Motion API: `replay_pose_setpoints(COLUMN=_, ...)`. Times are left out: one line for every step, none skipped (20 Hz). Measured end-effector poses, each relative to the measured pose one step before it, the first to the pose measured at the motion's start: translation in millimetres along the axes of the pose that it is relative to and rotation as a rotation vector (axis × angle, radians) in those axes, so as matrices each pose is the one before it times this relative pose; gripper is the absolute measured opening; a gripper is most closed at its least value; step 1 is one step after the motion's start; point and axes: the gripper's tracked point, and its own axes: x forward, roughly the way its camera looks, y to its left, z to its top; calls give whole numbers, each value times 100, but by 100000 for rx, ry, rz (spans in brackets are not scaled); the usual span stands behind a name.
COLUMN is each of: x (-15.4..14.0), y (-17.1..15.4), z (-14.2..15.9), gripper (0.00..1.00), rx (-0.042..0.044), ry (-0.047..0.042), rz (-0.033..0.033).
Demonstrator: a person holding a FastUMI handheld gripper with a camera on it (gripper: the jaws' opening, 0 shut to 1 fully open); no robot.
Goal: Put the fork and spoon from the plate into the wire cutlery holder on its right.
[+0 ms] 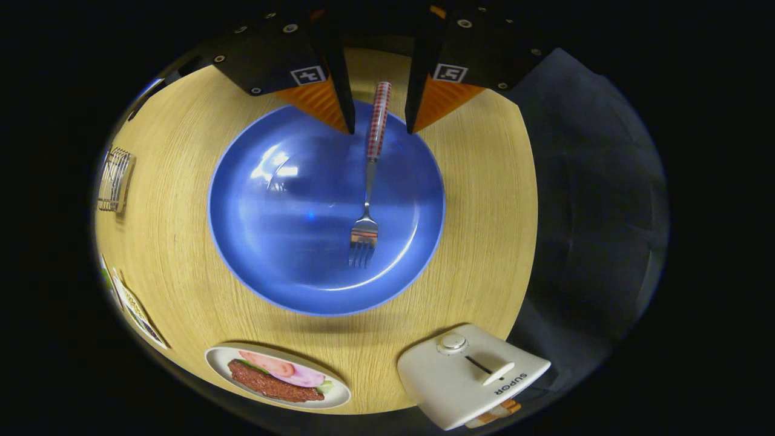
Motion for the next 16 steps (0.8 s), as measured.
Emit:
replay_pose_setpoints(x=264, y=52, z=47, gripper=45, rx=1146, ry=-122, rz=-202)
replay_pose_setpoints(x=209, y=9, z=-61, gripper=42, rx=953, ry=172, rz=-610)
replay_pose_setpoints(x=148, y=-170, z=-65, gripper=36, rx=387, ry=218, rz=-1272)
replay_pose_setpoints(x=217, y=-409, z=-50, gripper=34, rx=-109, ry=-156, rz=-2280)
replay_pose_setpoints(x=234, y=-338, z=-85, gripper=29, rx=90, ry=-41, rz=-1869)
replay_pose_setpoints(x=73, y=-224, z=-114, gripper=26, rx=-149, ry=38, rz=-1717)
replay_pose_setpoints(x=104, y=-245, z=-59, gripper=20, rx=-86, ry=-44, rz=-1202)
replay_pose_setpoints(x=35, y=-73, z=-105, gripper=17, rx=88, ry=-129, rz=-174)
replay_pose_setpoints(x=-390, y=-63, z=325, gripper=12, rx=-1051, ry=-7, rz=-43)
replay_pose_setpoints(x=21, y=-202, z=108, gripper=10, rx=-518, ry=-745, rz=558)
replay_pose_setpoints(x=-506, y=-128, z=430, gripper=7, rx=124, ry=-1451, rz=1432)
replay_pose_setpoints(x=-704, y=-359, z=484, gripper=7, rx=413, ry=-1832, rz=1341)
replay_pose_setpoints(x=-913, y=-611, z=425, gripper=7, rx=696, ry=-1827, rz=961)
replay_pose_setpoints(x=-884, y=-641, z=471, gripper=6, rx=457, ry=-2037, rz=793)
replay_pose_setpoints(x=-1195, y=-1070, z=399, gripper=6, rx=395, ry=-2001, rz=33)
replay_pose_setpoints(x=-1150, y=-1294, z=346, gripper=6, rx=527, ry=-2197, rz=-485)
